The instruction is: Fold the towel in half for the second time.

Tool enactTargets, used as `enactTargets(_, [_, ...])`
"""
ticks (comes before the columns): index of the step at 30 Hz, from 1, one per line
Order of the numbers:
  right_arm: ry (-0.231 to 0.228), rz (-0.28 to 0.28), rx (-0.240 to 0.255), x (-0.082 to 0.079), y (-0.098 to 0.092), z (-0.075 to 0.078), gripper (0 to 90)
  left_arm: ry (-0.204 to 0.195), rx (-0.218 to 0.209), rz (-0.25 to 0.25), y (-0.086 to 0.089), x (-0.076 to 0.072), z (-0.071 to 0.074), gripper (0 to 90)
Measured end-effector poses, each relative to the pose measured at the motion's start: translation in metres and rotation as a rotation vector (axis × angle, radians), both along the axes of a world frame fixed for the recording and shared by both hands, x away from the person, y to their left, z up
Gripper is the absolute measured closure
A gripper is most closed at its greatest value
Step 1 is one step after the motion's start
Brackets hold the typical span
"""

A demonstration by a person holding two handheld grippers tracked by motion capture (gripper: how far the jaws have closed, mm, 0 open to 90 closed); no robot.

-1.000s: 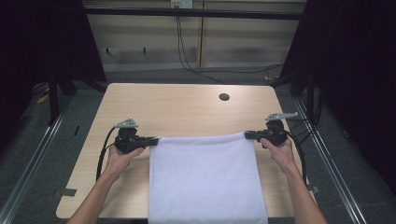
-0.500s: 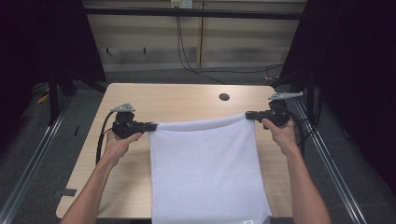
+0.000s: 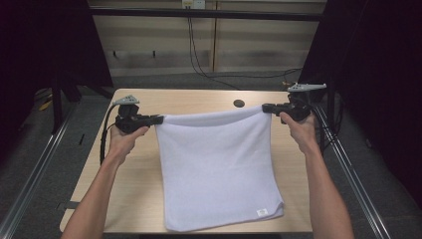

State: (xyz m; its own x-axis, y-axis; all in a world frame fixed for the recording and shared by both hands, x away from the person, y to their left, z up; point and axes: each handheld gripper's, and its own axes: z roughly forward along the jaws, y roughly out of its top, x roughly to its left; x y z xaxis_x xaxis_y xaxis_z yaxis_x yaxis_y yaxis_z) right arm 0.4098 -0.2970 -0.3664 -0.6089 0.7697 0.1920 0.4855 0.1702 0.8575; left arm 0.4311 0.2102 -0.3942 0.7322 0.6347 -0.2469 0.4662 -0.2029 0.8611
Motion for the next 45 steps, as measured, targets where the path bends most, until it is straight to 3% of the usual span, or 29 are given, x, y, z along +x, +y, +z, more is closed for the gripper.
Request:
enactTargets(4, [-0.031, -0.019, 0.006, 0.002, -0.002, 0.011, 87.4, -0.021, 0.021, -0.008, -0.009, 0.007, 0.007, 85.8])
enactTargets(5, [-0.041, -0.018, 0.004, 0.001, -0.004, 0.014, 87.4, -0.027, 0.009, -0.014, -0.010, 0.007, 0.009, 85.8])
enactTargets(6, [-0.050, -0.016, 0.012, -0.001, -0.006, 0.015, 87.4, -0.033, -0.003, -0.021, -0.011, 0.006, 0.009, 85.8])
enactTargets(9, [-0.067, 0.011, 0.029, -0.017, -0.018, 0.015, 87.4, -0.050, 0.020, -0.046, -0.013, 0.000, 0.011, 85.6])
enactTargets(11, [-0.067, 0.020, 0.030, -0.023, -0.020, 0.013, 87.3, -0.061, -0.008, -0.075, -0.013, -0.009, 0.012, 85.7])
enactTargets(13, [-0.065, 0.059, 0.017, -0.040, -0.024, 0.002, 87.3, -0.077, 0.004, -0.091, -0.014, -0.021, 0.009, 85.6])
enactTargets(14, [-0.065, 0.059, 0.017, -0.040, -0.024, 0.002, 87.3, -0.077, 0.009, -0.102, -0.015, -0.027, 0.007, 85.6])
enactTargets(15, [-0.059, 0.079, 0.033, -0.051, -0.026, -0.005, 87.2, -0.083, 0.018, -0.112, -0.014, -0.032, 0.005, 85.5])
enactTargets(19, [-0.051, 0.118, 0.066, -0.069, -0.028, -0.016, 87.1, -0.075, 0.024, -0.129, -0.010, -0.057, -0.008, 85.5])
enactTargets(20, [-0.047, 0.136, 0.055, -0.075, -0.027, -0.019, 87.1, -0.063, 0.004, -0.142, -0.007, -0.062, -0.012, 85.4])
enactTargets(21, [-0.030, 0.160, 0.027, -0.086, -0.026, -0.025, 87.1, -0.057, -0.003, -0.145, -0.005, -0.067, -0.015, 85.4])
enactTargets(23, [-0.019, 0.172, 0.020, -0.091, -0.025, -0.028, 87.0, -0.046, 0.002, -0.155, -0.003, -0.076, -0.021, 85.4])
enactTargets(26, [0.007, 0.199, 0.003, -0.106, -0.024, -0.041, 86.9, -0.032, 0.032, -0.176, -0.004, -0.095, -0.031, 85.2])
enactTargets(28, [0.041, 0.215, -0.013, -0.118, -0.022, -0.054, 86.6, -0.018, 0.078, -0.201, -0.005, -0.109, -0.041, 84.6])
enactTargets(31, [0.083, 0.227, -0.029, -0.139, -0.020, -0.075, 85.3, 0.029, 0.096, -0.241, -0.003, -0.129, -0.059, 84.2])
enactTargets(37, [0.196, 0.253, -0.096, -0.166, -0.016, -0.099, 69.4, 0.111, 0.195, -0.304, -0.007, -0.160, -0.077, 74.3])
enactTargets(38, [0.208, 0.262, -0.096, -0.170, -0.016, -0.100, 67.3, 0.105, 0.223, -0.311, -0.008, -0.164, -0.079, 72.5])
enactTargets(40, [0.221, 0.258, -0.094, -0.178, -0.016, -0.103, 64.0, 0.121, 0.218, -0.327, -0.009, -0.168, -0.083, 70.5])
enactTargets(41, [0.227, 0.261, -0.082, -0.181, -0.016, -0.105, 63.0, 0.118, 0.240, -0.329, -0.009, -0.169, -0.083, 68.9])
enactTargets(45, [0.252, 0.248, -0.087, -0.187, -0.017, -0.116, 61.0, 0.129, 0.239, -0.318, -0.009, -0.169, -0.086, 67.2])
